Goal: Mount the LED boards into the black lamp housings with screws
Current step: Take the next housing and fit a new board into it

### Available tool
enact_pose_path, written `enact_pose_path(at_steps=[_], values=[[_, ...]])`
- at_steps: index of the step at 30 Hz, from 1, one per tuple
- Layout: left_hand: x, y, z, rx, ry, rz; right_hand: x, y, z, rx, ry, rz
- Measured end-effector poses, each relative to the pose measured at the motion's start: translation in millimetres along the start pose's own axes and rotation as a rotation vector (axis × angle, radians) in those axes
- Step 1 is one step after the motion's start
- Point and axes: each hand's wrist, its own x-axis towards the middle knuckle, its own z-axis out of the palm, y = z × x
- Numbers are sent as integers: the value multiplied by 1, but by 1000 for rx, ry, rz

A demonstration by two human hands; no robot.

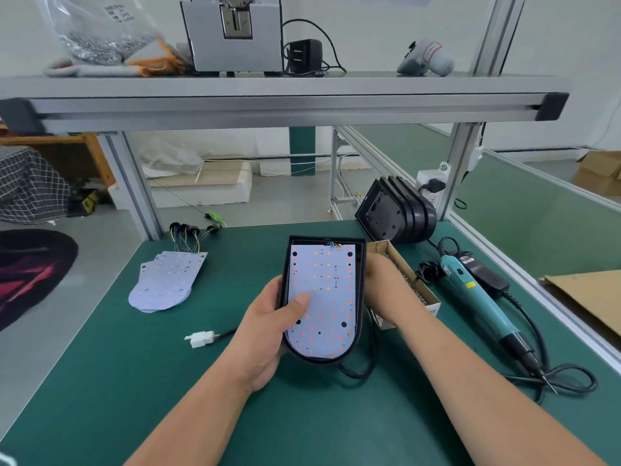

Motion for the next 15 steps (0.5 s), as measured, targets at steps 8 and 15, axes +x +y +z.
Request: enact_pose_path(at_steps=[8, 15], values=[[6, -8, 1, 61, 113, 41, -12, -8, -2, 186, 116, -115], [6, -9, 5, 136, 183, 68, -10, -8, 9, 136, 111, -180]])
